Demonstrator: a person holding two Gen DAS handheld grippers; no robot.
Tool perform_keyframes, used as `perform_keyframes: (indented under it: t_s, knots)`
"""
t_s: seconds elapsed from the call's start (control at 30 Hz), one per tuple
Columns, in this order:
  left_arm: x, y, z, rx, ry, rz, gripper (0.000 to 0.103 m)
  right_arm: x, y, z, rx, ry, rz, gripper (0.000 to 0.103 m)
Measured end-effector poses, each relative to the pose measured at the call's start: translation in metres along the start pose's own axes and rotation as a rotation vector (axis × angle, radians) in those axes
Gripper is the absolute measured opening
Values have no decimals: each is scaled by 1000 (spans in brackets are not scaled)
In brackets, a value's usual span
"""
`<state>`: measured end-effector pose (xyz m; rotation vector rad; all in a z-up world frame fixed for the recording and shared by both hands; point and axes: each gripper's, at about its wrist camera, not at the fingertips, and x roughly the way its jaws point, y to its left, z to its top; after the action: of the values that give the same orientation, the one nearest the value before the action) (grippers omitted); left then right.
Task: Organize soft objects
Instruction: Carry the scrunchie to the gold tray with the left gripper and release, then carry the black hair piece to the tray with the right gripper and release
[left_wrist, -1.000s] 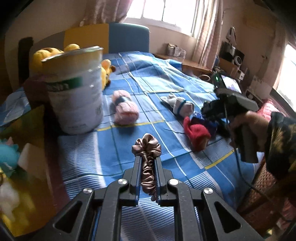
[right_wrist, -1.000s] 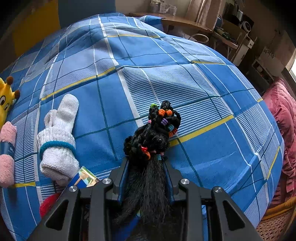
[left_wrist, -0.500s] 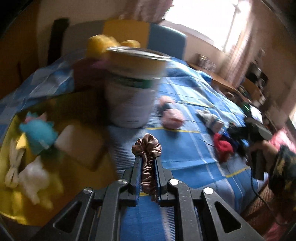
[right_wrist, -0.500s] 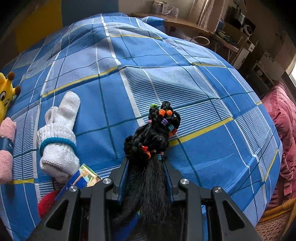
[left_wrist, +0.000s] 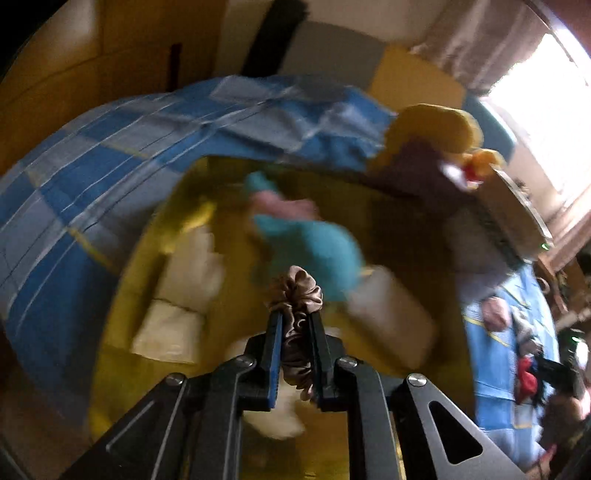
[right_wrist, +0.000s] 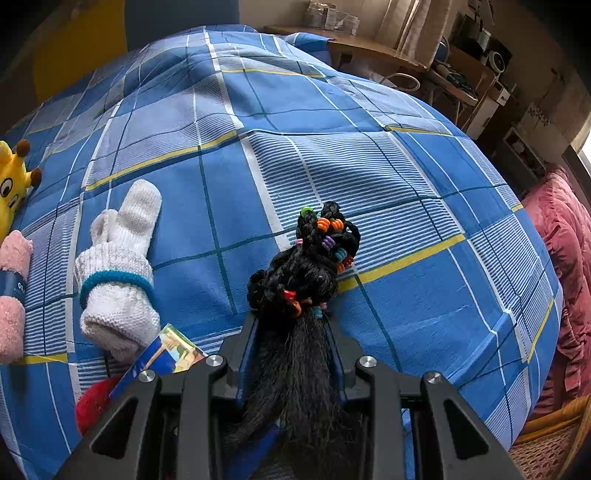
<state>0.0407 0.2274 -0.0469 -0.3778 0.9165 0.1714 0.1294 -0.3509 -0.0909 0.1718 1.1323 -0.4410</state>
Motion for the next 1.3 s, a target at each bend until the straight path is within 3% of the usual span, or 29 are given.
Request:
perform_keyframes:
  t_s: [0.1, 0.2, 0.43, 0.6, 0.77, 0.97, 1.3]
  knots:
    - [5, 15, 0, -13, 1, 46, 25, 0, 0, 0, -4, -1, -1, 32]
    - [4, 21, -1, -21, -2, 75, 47, 0, 0, 0, -2, 0, 1, 32]
    - [-13, 25, -9, 0, -40, 86, 66, 1, -5, 4, 31, -2, 16, 27]
    - [-25, 25, -10, 31, -69, 97, 67, -1, -12, 20, 84, -11, 14, 26]
    - [-41, 22, -11, 59, -118, 82, 75, -22, 6, 65, 73, -50, 26, 26]
    - [-52, 18, -12, 72, -134, 48, 78, -67, 87, 121, -50, -131, 101, 26]
    - [-58, 18, -16, 84, -133, 31, 81, -165, 285, 171, -330, -307, 247, 26]
